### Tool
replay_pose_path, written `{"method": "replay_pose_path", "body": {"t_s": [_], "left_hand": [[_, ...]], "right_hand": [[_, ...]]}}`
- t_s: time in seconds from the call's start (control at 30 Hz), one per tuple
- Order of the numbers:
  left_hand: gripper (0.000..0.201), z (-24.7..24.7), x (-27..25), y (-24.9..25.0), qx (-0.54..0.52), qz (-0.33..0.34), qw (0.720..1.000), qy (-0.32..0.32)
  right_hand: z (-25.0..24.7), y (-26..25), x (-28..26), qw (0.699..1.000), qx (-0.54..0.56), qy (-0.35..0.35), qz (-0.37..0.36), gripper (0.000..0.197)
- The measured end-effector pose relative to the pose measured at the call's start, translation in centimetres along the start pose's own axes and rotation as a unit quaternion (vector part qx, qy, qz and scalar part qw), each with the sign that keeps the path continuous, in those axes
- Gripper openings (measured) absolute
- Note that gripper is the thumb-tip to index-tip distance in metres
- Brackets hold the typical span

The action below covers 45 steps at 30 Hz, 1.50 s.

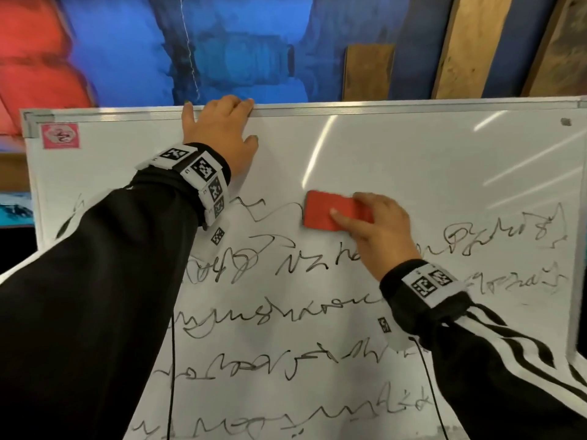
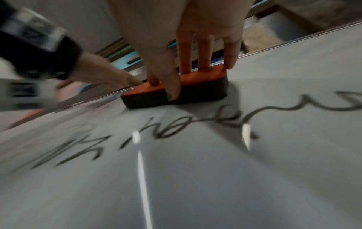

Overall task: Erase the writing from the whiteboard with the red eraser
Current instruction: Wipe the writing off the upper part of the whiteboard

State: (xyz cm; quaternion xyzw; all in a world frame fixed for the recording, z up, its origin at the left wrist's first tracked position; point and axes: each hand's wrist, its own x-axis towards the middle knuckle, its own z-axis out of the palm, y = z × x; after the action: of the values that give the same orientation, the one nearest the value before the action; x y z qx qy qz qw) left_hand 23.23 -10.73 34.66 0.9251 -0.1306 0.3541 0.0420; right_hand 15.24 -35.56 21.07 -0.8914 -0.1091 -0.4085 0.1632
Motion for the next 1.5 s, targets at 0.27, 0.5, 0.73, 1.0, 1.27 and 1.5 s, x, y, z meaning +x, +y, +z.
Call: {"method": "replay_pose_path", "body": {"t_s": [0.27,0.5,0.73,1.0,1.27,1.5], "left_hand": [[0.056,-0.3,0.4,-0.2,0.009,0.019,1.0,-0.011],[0.059,-0.3,-0.1,-1.6,0.003,0.03,1.0,0.0],[0.062,0.1,-1.3,-6.4,0.002,-0.016,1.0,0.014],[0.053,-0.3,-1.2,-8.5,-0.011,-0.016,0.999,0.027],[0.051,-0.5,-0.8,-8.6,-0.015,-0.013,0.999,0.027],[0.054,0.4,-1.1,-8.4,-0.043,-0.017,0.998,0.047]], "right_hand": [[1.5,-3.0,1.2,0.991,0.074,0.038,0.102,0.038],[-0.2,-0.7,1.0,0.992,0.015,0.061,0.112,0.031],[2.7,-5.8,0.8,0.993,0.073,0.018,0.087,0.047],[1.2,-5.1,1.3,0.996,-0.036,0.052,0.069,0.037],[1.3,-5.2,1.2,0.995,-0.071,0.059,0.039,0.045],[3.9,-9.8,2.2,0.988,-0.111,0.036,-0.098,0.048]]}}
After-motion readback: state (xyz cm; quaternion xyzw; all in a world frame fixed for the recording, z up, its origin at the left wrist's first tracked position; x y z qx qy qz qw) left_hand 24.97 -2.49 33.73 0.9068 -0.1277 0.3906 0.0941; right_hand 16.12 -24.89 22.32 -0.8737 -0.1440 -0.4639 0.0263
